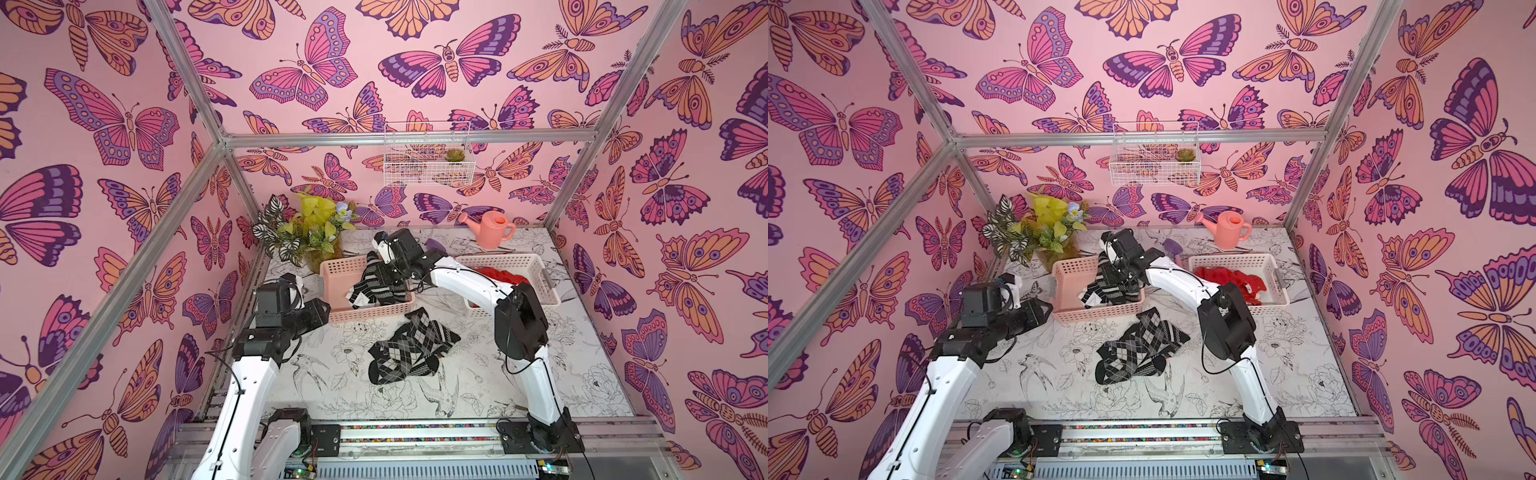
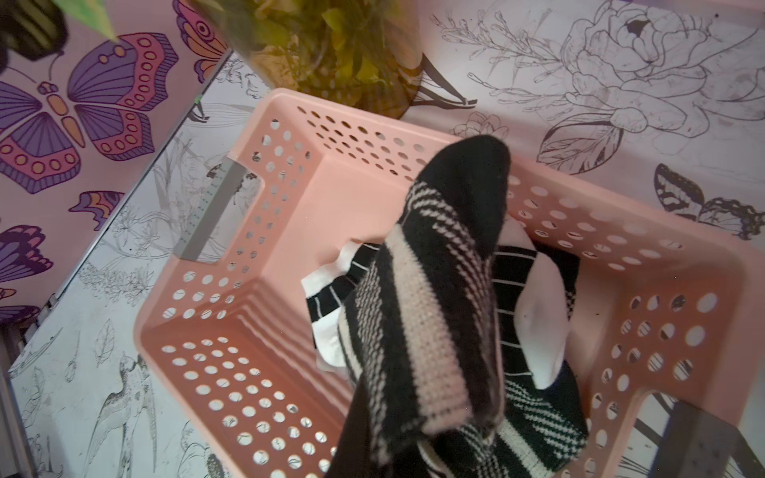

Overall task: Sort the socks into the basket by color
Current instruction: Place the sock in the bin.

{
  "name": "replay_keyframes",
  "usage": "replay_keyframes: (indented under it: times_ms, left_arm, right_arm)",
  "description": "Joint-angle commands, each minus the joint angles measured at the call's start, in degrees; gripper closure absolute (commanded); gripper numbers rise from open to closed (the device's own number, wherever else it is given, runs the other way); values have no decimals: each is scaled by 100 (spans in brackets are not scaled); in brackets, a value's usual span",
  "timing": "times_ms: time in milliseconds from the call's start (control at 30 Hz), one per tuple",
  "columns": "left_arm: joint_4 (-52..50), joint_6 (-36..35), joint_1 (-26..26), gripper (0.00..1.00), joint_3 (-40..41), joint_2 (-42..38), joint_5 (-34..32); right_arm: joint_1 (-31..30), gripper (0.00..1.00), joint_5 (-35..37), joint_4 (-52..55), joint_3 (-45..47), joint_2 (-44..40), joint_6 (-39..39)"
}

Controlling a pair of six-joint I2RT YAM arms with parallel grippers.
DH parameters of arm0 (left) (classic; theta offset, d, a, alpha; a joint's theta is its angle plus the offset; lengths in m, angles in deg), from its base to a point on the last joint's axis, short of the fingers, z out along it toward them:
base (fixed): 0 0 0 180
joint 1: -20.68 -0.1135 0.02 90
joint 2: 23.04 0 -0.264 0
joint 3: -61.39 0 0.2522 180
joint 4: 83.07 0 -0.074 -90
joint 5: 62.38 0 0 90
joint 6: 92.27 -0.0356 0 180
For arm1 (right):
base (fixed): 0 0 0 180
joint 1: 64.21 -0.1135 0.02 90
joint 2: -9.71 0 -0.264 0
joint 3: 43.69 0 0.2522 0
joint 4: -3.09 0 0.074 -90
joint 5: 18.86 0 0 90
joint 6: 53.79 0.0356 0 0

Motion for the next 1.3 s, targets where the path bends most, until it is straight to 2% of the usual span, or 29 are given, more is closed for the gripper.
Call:
replay_keyframes:
  times_ms: [0, 233, 533, 667, 933, 1267]
  left_arm:
    - [3, -89, -41, 52, 106, 13, 55]
    - [6, -98, -39, 52, 97, 58, 50]
    - [0, -101, -39, 51, 88, 6, 39]
    - [0, -98, -40, 51, 79, -10, 51]
    - [10, -89, -44, 51, 79, -52, 66]
    - [19, -73, -42, 52, 70, -56, 85]
  right_arm:
    - [227, 98, 63, -9, 4, 240, 36]
    - [430, 95, 204, 129, -319, 494, -46]
    - [482, 77, 424, 388, -489, 405, -79]
    - [473, 72, 483, 439, -358, 132, -79]
    - [362, 71, 912, 675, -137, -404, -183]
    - [131, 70, 970, 964, 53, -952, -237]
